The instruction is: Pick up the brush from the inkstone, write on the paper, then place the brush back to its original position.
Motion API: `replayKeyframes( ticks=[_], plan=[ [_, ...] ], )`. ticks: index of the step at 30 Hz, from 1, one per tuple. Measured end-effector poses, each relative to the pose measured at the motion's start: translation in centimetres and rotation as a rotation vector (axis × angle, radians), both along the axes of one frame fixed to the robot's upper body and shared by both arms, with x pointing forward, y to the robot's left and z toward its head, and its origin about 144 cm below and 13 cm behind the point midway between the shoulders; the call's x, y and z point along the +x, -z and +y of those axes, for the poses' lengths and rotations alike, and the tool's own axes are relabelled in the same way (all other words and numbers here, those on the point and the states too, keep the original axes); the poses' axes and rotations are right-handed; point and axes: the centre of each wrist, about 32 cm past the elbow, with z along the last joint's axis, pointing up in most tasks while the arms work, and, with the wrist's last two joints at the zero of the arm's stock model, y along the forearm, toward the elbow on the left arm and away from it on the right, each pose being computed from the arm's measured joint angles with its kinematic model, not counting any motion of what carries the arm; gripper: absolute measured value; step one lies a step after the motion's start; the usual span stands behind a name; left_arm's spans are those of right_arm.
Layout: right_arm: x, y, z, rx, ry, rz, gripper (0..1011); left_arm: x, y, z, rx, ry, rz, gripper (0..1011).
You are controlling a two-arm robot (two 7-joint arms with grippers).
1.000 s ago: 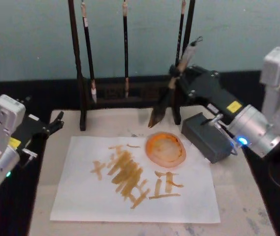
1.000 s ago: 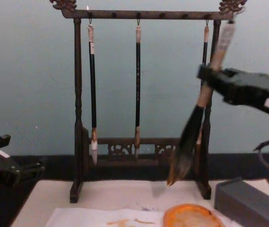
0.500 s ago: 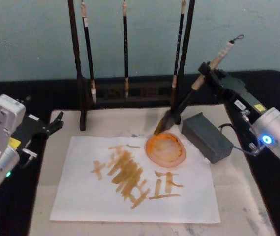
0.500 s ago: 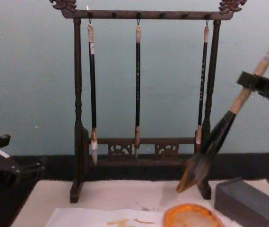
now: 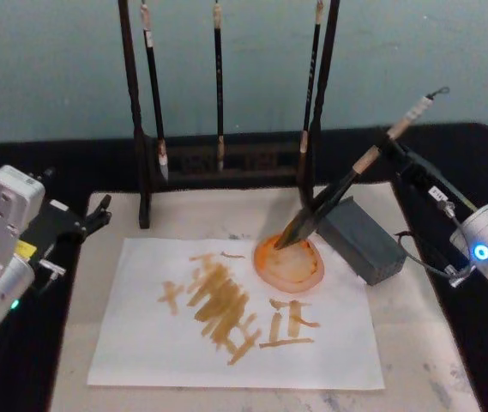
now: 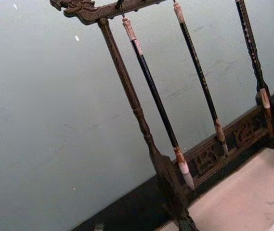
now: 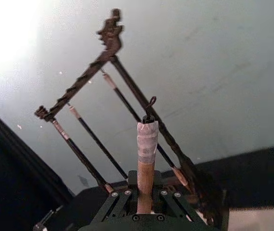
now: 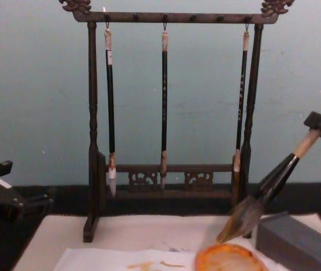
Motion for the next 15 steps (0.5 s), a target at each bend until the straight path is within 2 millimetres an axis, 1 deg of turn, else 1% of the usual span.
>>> replayKeyframes(
  ticks=[10,15],
  plan=[
    [0.6,1.1,-0.1,0.116,0.001,0.099,175,0.0,0.0,0.0,0.000,0.000,0.000,1010],
    [0.8,1.5,-0.2,0.144,0.004,0.130,175,0.0,0.0,0.0,0.000,0.000,0.000,1010]
  ],
)
